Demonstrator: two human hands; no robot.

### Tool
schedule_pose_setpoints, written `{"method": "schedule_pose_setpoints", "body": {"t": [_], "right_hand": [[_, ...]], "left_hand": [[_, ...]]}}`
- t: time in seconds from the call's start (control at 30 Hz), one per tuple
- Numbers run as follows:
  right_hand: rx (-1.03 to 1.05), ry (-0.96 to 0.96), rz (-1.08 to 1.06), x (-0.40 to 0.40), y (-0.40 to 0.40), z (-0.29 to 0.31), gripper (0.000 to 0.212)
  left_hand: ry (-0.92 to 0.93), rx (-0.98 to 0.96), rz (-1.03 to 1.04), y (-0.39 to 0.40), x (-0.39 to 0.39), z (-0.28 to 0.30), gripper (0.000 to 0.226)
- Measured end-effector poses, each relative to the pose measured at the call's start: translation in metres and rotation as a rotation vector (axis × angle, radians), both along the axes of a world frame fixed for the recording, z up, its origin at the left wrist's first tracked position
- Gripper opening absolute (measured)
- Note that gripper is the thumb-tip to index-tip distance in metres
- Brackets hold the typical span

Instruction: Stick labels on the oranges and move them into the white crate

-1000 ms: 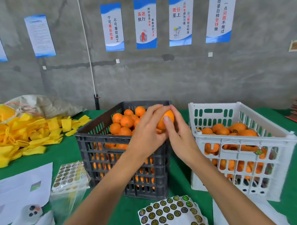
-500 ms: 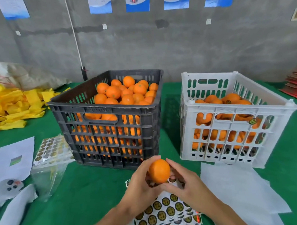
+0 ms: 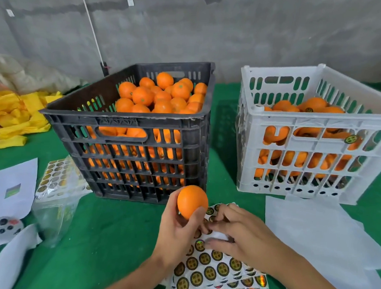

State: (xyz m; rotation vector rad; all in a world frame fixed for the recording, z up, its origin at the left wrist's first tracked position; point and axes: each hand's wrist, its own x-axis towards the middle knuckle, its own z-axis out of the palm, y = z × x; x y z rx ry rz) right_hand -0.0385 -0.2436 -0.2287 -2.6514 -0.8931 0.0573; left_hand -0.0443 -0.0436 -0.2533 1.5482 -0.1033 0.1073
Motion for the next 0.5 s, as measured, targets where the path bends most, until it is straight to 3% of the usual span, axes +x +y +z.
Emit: {"method": "schedule_pose_setpoints", "body": {"t": [0.3,0.4,0.5], "right_hand": [[0.04,-0.04,0.002,0.0013,0.0086,0.0015,0.042],[0.001,-0.104,0.036,-0.0007,0.0077,0.0012,0.05],[0.05,-0.025,0.023,-0.0024,0.004,0.0016,0.074]], "left_hand": [[0.06,-0.065,-0.04,0.0061,0.005,-0.0077,0.036],[0.069,-0.035,-0.05,0.006,0.0056,-0.0091,0.034],[0.092,-0.03,-0.057,0.0062,0.0061,-0.0075,0.032]]}}
